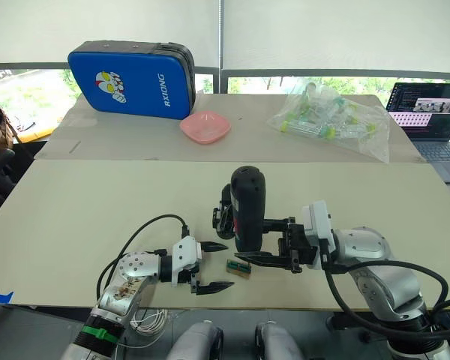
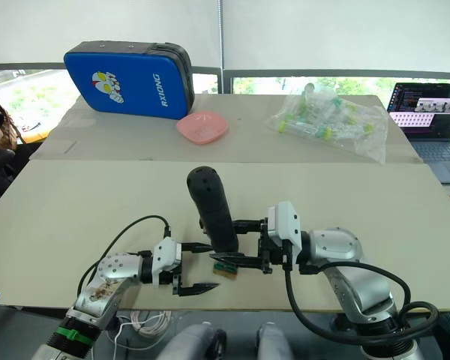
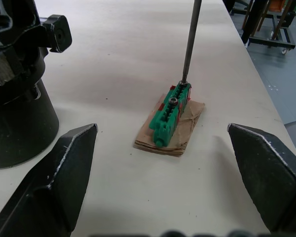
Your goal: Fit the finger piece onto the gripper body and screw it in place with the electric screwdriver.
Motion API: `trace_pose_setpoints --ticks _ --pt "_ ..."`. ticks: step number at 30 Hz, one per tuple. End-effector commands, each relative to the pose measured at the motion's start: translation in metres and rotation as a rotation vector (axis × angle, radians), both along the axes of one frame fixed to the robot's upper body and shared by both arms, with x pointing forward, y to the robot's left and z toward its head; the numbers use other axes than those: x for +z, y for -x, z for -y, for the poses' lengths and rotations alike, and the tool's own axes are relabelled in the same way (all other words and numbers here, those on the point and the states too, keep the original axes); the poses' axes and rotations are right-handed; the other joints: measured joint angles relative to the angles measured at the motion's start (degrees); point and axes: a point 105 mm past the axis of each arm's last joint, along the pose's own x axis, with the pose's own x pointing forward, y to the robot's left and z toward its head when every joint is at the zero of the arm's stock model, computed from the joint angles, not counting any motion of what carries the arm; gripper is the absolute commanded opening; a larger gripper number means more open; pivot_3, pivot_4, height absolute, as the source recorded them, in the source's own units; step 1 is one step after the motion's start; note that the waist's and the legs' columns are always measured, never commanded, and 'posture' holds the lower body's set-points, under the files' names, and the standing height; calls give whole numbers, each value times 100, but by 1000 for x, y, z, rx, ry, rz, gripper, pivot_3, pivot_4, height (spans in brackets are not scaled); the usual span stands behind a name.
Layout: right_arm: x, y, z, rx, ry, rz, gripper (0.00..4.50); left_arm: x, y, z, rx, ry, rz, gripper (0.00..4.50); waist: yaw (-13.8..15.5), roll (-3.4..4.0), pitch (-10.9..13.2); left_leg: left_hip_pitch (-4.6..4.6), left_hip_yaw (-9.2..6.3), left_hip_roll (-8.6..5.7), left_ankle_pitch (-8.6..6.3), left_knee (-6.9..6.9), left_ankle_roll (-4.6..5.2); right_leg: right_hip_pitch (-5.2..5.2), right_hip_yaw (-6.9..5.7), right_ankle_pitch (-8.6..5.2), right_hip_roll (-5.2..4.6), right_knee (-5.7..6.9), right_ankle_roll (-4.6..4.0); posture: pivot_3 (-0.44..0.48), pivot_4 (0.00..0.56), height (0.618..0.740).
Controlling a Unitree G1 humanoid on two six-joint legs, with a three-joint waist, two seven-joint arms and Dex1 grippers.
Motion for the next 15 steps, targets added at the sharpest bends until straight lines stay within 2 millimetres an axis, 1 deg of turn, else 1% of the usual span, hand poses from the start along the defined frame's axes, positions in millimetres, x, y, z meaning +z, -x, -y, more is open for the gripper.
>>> trace_pose_setpoints --ticks 1,7,15 --pt "10 7 -2 26 -31 58 1958 -18 9 -1 -7 -27 -86 4500 -1 0 0 0 0 0 0 0 0 0 0 0 0 0 0 0 150 740" --pt "13 8 -1 34 -34 64 1958 -15 10 -1 -2 -15 -84 4500 -6 0 0 0 0 0 0 0 0 -1 0 0 0 0 0 0 150 740" --pt "21 11 -1 42 -60 75 1958 -6 7 -6 23 26 -79 4500 -19 0 0 -2 0 1 0 -4 0 -5 0 -1 2 0 -2 0 150 740"
